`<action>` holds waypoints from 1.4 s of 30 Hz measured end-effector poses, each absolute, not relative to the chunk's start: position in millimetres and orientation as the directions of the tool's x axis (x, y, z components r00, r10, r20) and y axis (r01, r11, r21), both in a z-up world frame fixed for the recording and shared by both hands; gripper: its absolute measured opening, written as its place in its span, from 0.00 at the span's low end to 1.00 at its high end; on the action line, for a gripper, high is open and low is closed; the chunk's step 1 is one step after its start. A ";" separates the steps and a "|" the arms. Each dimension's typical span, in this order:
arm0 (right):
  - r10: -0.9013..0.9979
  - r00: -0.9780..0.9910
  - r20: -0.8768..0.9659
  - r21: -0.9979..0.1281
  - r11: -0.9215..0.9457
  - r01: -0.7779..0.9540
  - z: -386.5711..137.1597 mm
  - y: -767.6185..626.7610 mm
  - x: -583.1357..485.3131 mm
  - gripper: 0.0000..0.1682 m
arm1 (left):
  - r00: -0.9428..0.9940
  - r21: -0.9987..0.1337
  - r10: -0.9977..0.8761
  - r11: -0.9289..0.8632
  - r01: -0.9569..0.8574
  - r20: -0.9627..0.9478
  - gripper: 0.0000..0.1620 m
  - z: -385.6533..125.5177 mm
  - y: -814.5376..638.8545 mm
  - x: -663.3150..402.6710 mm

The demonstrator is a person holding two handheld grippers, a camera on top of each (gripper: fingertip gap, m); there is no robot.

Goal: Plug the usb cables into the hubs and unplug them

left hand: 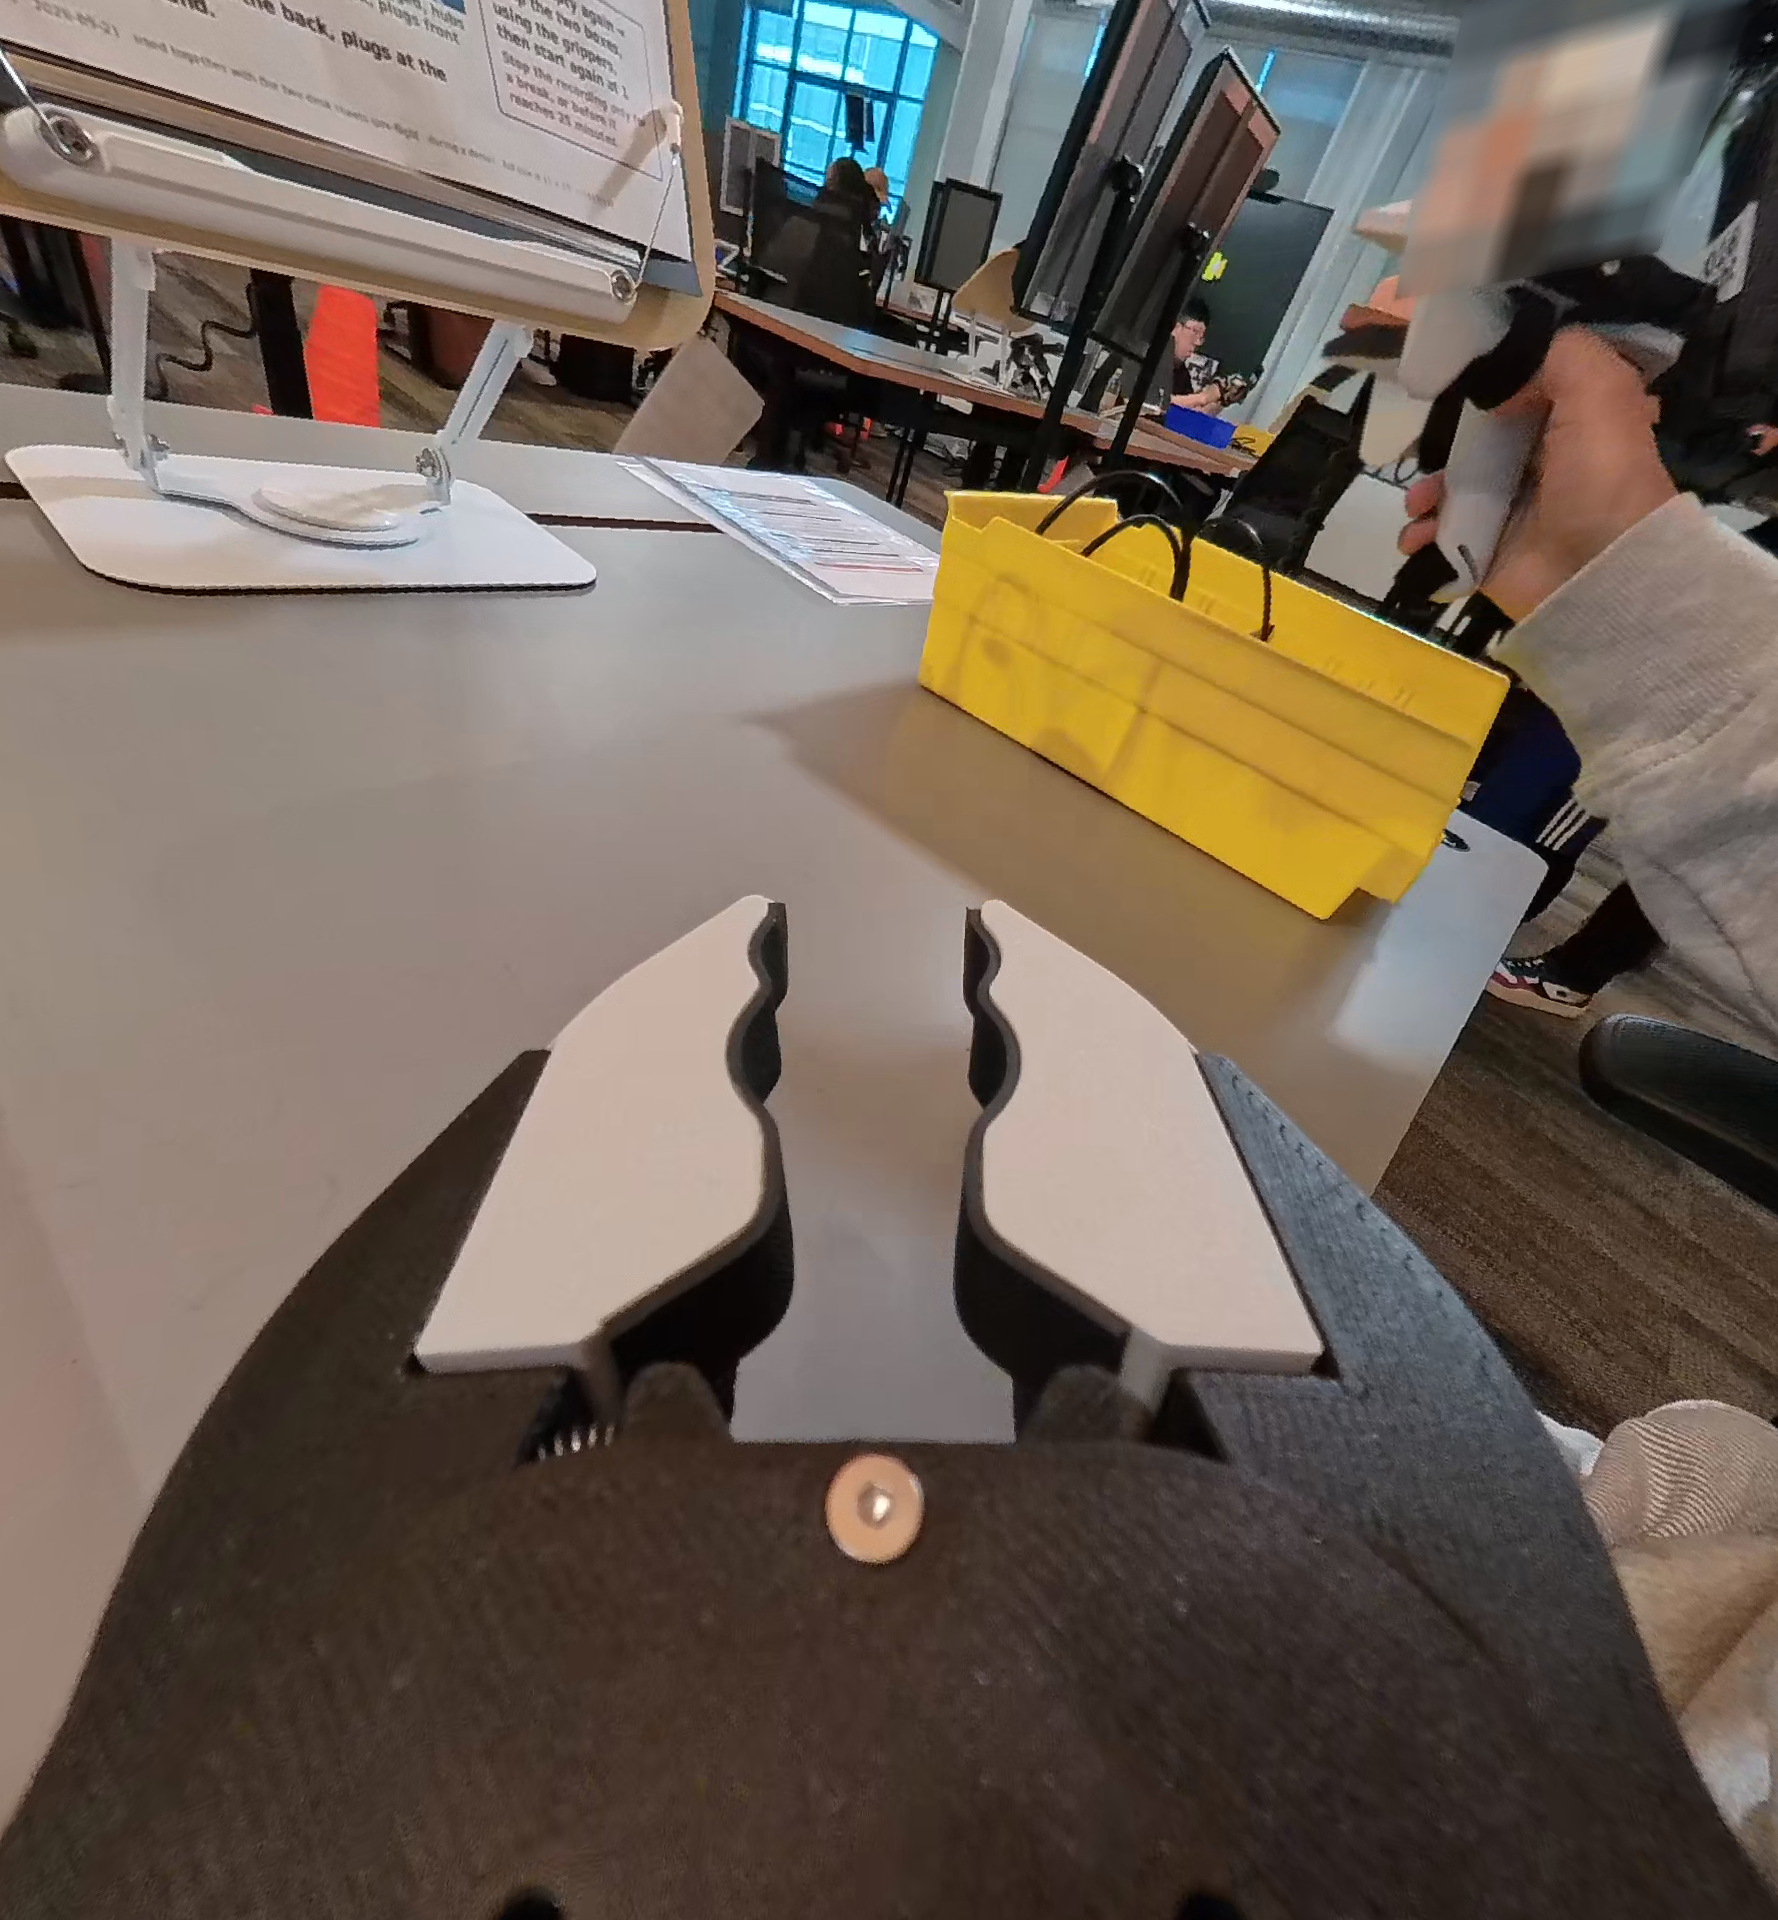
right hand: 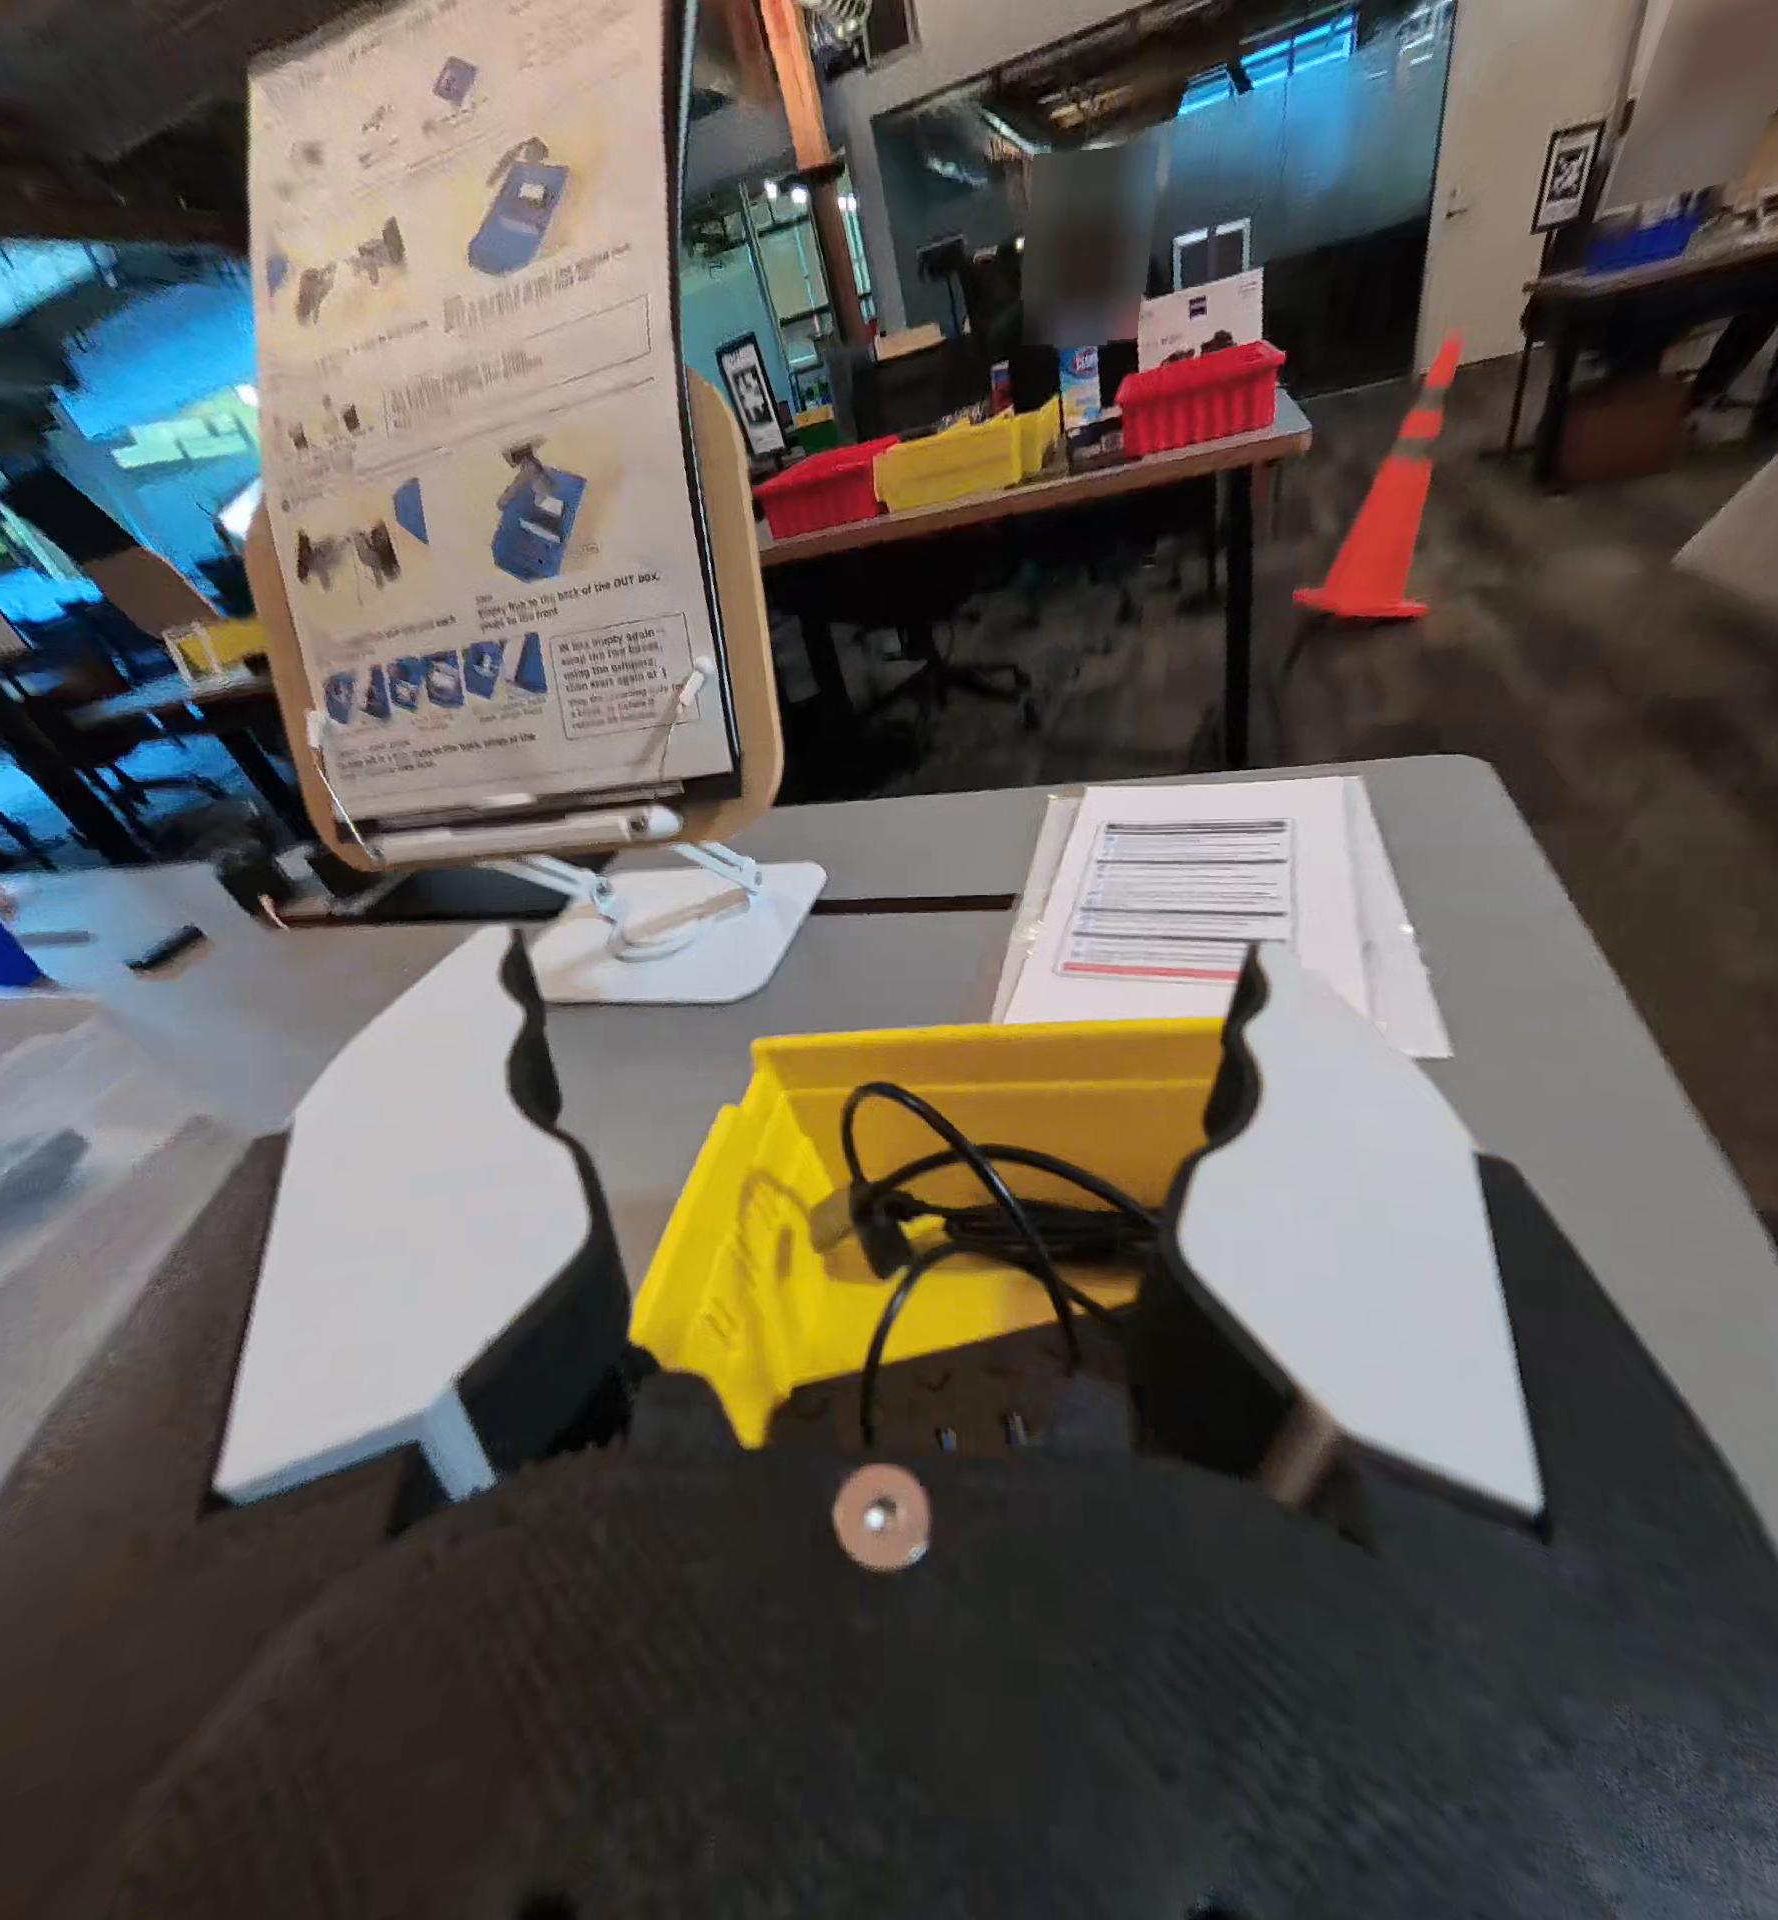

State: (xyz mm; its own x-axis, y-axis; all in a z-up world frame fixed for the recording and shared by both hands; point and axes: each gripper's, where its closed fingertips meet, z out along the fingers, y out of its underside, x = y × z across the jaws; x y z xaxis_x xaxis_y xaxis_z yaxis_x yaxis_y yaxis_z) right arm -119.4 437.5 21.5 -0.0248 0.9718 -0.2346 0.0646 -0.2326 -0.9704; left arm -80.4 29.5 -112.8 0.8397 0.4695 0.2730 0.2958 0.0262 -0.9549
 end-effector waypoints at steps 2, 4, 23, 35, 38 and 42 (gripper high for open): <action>0.989 0.014 -0.145 -0.981 -0.145 0.128 11.1 437.9 -114.1 0.81 | 0.839 -0.955 0.470 0.026 0.297 0.274 0.20 -113.2 29.6 -80.5; 0.995 0.087 -0.057 -0.979 -0.073 0.192 -1.7 442.0 -107.8 0.83 | 0.839 -0.955 0.471 0.024 0.297 0.272 0.20 -113.8 29.6 -80.5; 0.953 0.302 0.015 -0.989 0.057 -0.133 -6.1 495.0 12.6 0.13 | 0.843 -0.949 0.451 0.029 0.313 0.292 0.20 -115.0 37.9 -85.3; 0.929 0.344 0.137 -0.990 0.136 0.025 -31.4 488.6 68.3 0.00 | 0.909 -0.944 0.280 -0.027 0.330 0.310 0.20 -115.9 99.8 -74.8; 0.927 0.355 0.124 -0.991 0.098 0.091 -41.3 490.6 79.3 0.00 | 0.919 -0.943 0.242 -0.045 0.331 0.311 0.20 -116.7 112.9 -69.8; 0.928 0.370 0.031 -0.995 -0.005 0.095 -50.6 497.7 90.6 0.00 | 0.924 -0.940 0.215 -0.059 0.336 0.317 0.20 -117.4 121.3 -65.6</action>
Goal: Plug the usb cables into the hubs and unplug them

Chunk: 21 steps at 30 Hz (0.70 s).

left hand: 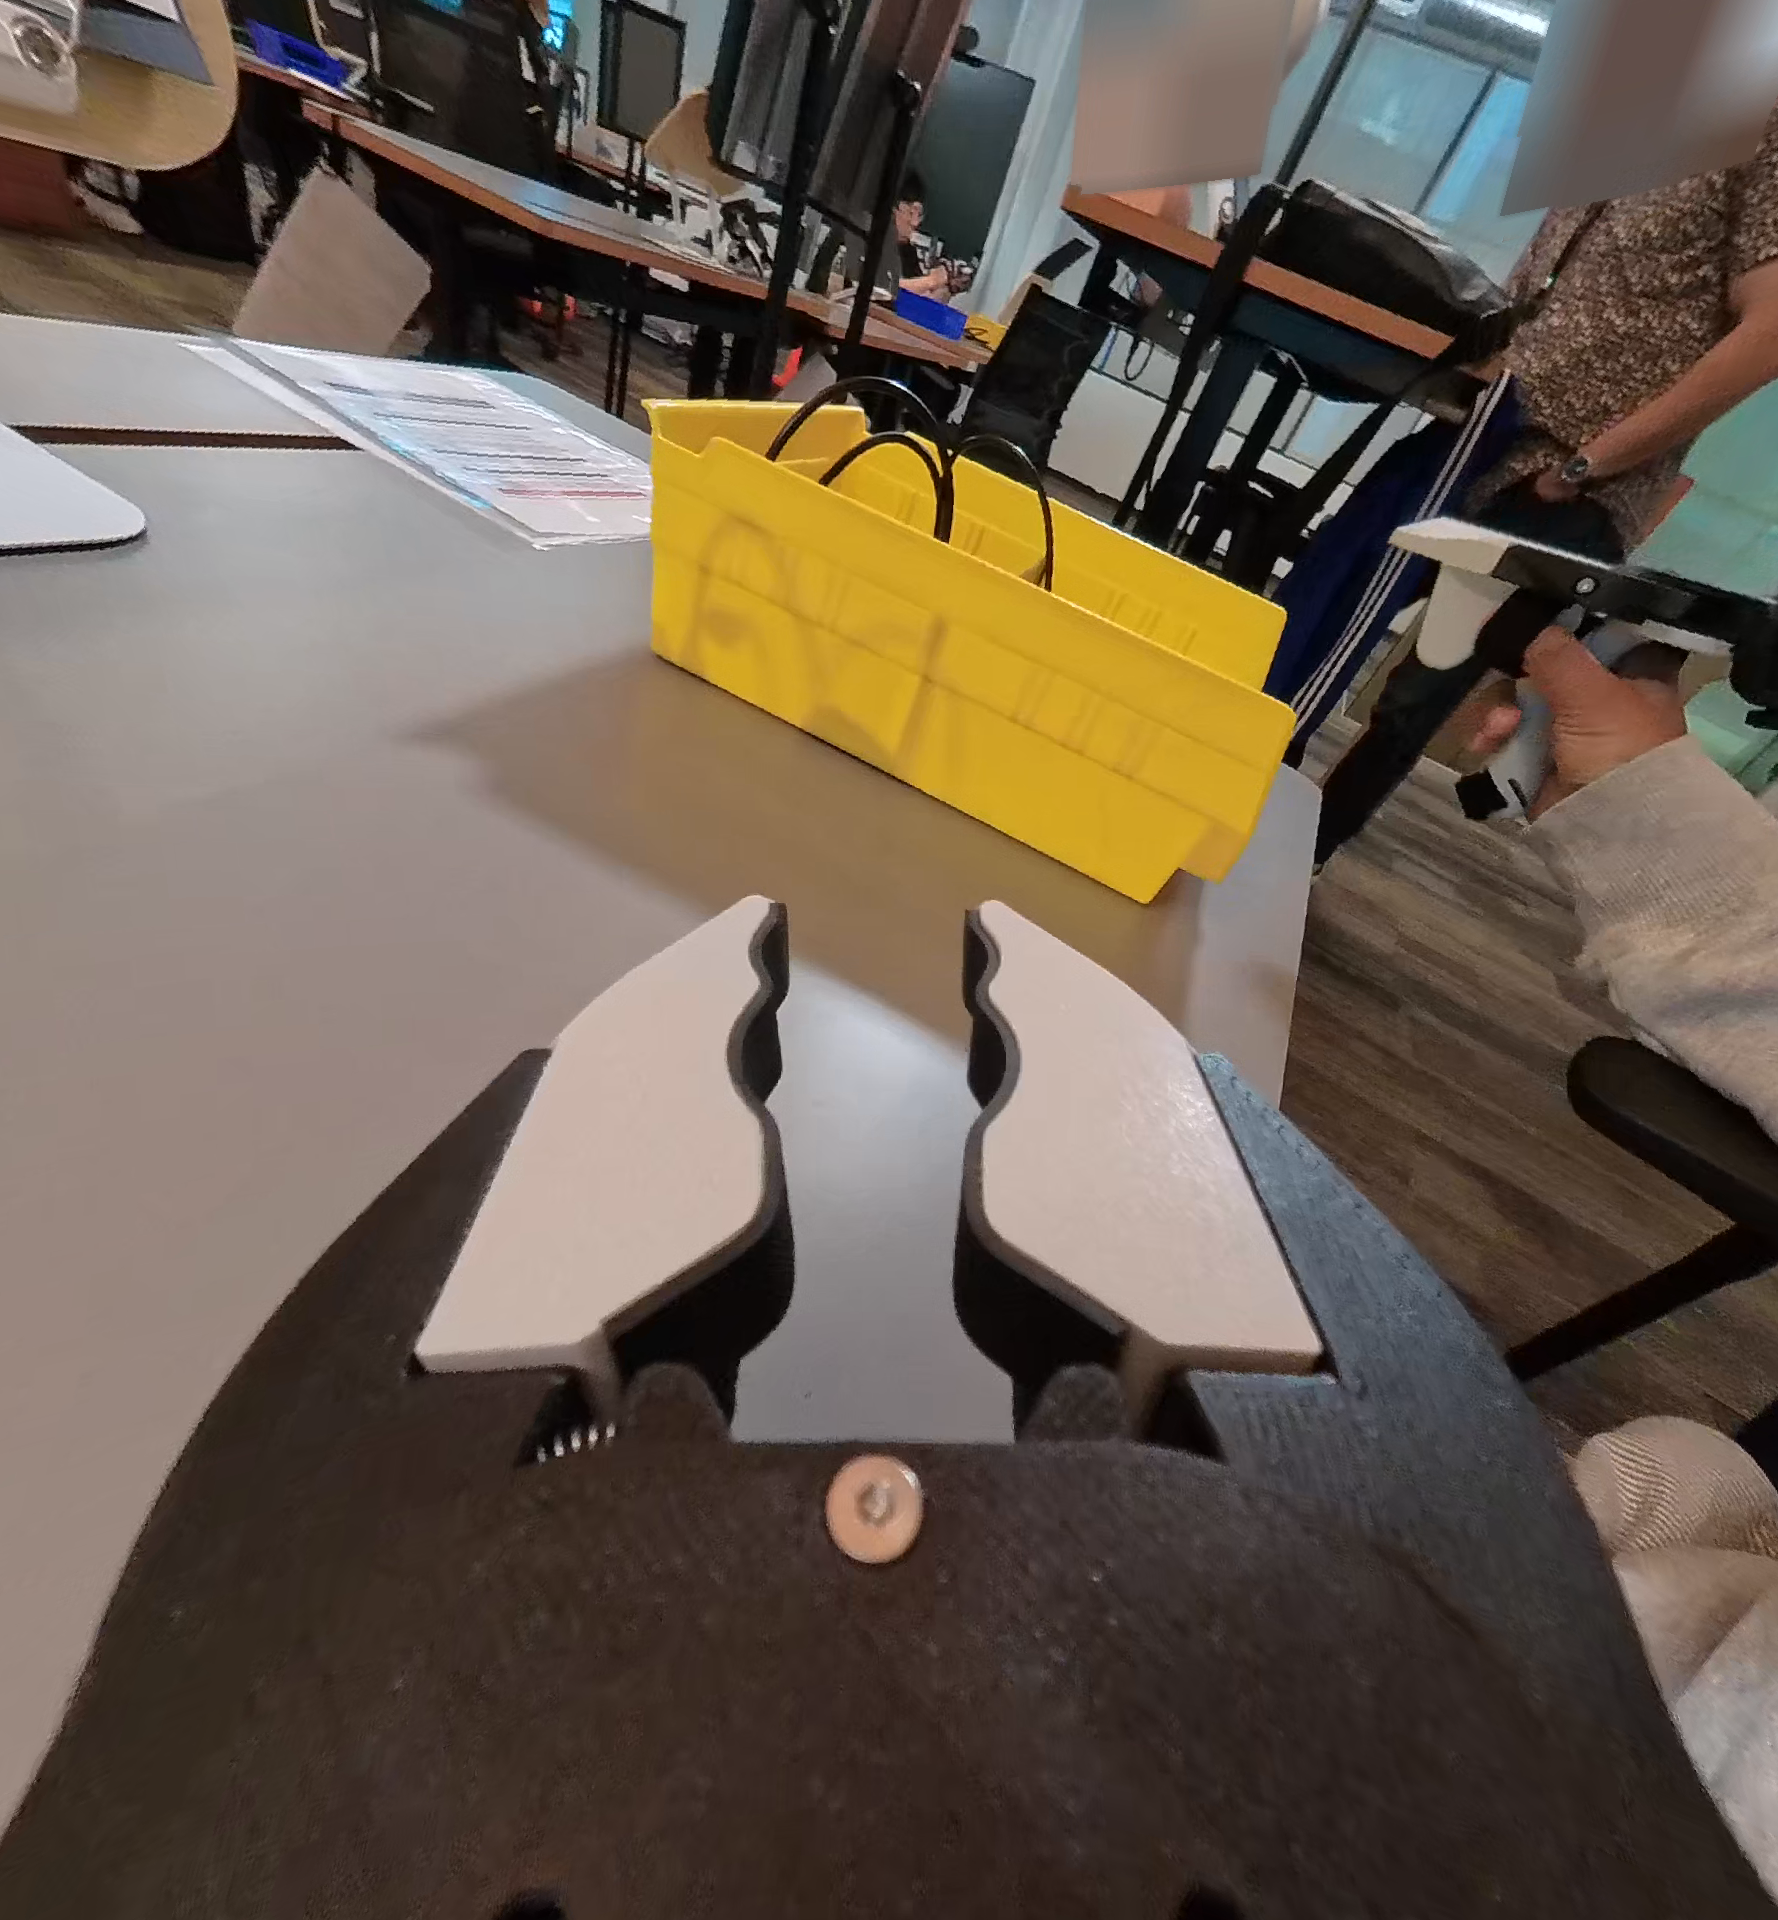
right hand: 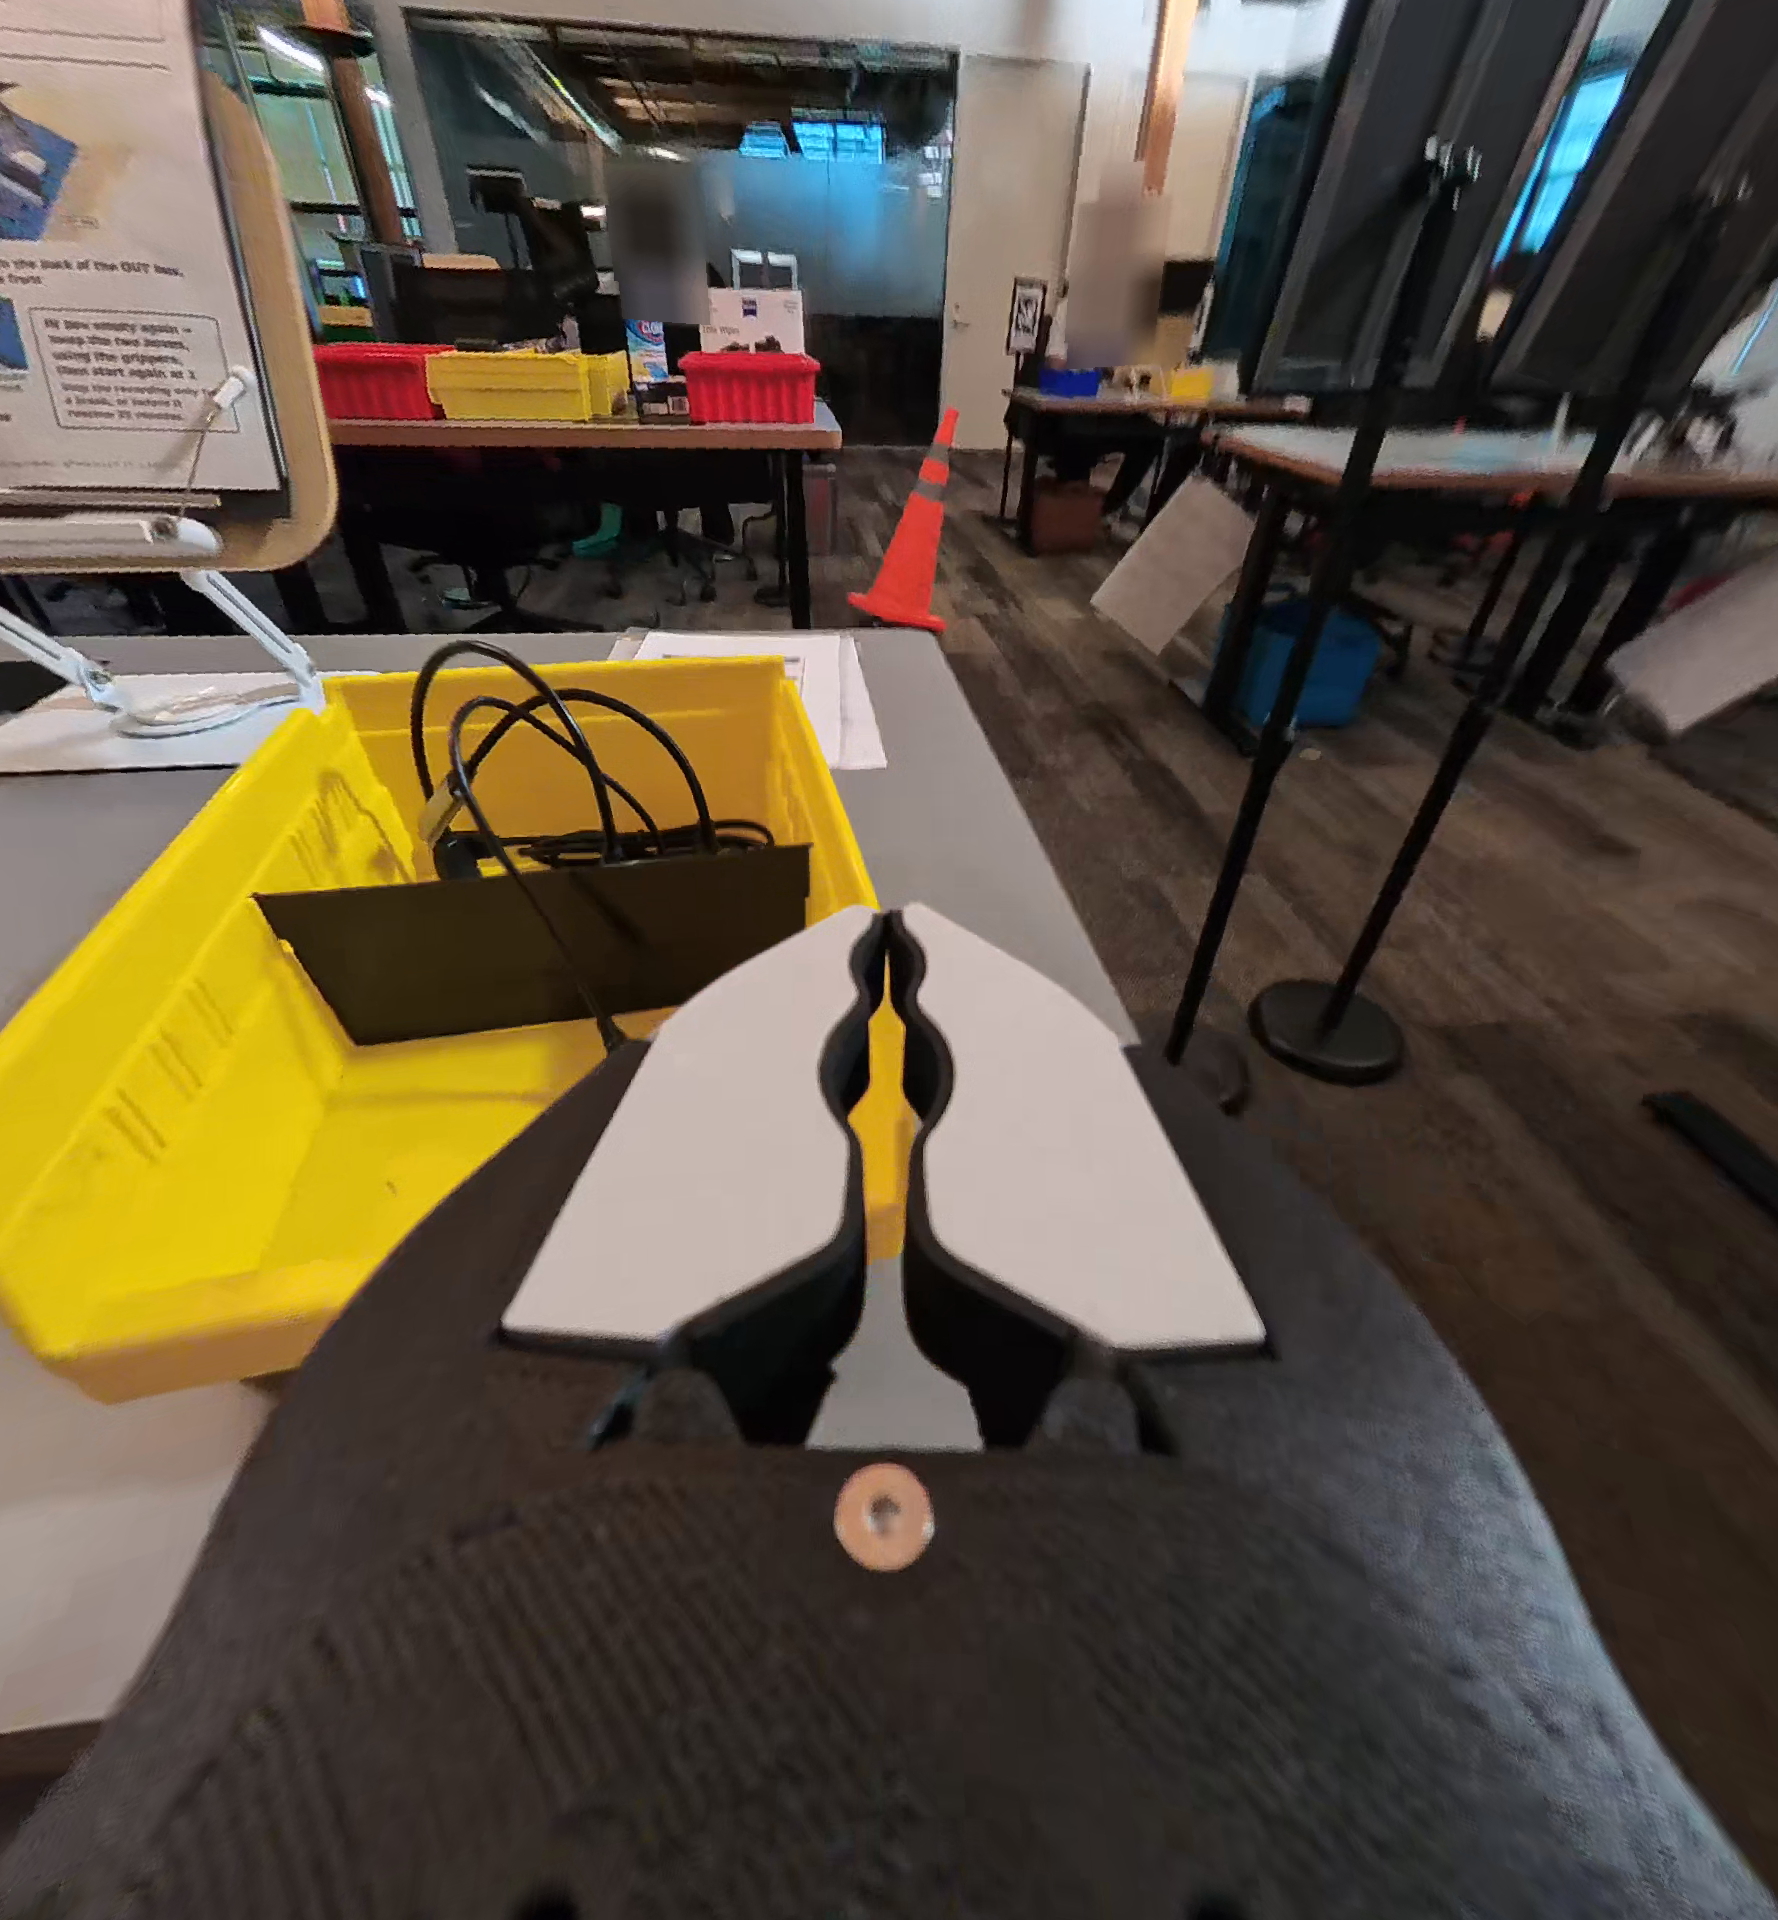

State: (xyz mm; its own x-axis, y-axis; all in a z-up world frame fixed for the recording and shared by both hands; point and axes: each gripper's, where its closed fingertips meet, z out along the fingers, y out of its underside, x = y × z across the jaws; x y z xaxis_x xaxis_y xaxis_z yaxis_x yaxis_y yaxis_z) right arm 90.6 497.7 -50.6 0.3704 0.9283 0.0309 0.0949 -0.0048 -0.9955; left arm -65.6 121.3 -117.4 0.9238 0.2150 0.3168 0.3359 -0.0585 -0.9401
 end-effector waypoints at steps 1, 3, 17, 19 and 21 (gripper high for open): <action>0.930 0.367 -0.021 -0.994 -0.061 0.096 -55.1 500.4 91.1 0.00 | 0.923 -0.939 0.214 -0.057 0.339 0.320 0.20 -117.5 121.3 -65.2; 0.929 0.347 -0.130 -0.983 -0.167 0.077 -62.5 505.5 90.1 0.00 | 0.921 -0.939 0.217 -0.050 0.341 0.323 0.20 -116.9 120.4 -65.9; 0.964 0.202 -0.175 -0.956 -0.216 0.201 -113.6 509.1 58.7 0.34 | 0.894 -0.920 0.243 -0.016 0.391 0.376 0.20 -117.9 105.2 -71.6; 0.960 0.203 -0.194 -0.947 -0.237 0.217 -119.0 509.5 54.2 0.36 | 0.907 -0.932 0.244 -0.025 0.360 0.344 0.20 -116.7 104.7 -68.3; 0.954 0.204 -0.218 -0.939 -0.262 0.224 -124.4 511.1 50.6 0.37 | 0.920 -0.945 0.242 -0.037 0.326 0.308 0.20 -115.7 104.3 -64.8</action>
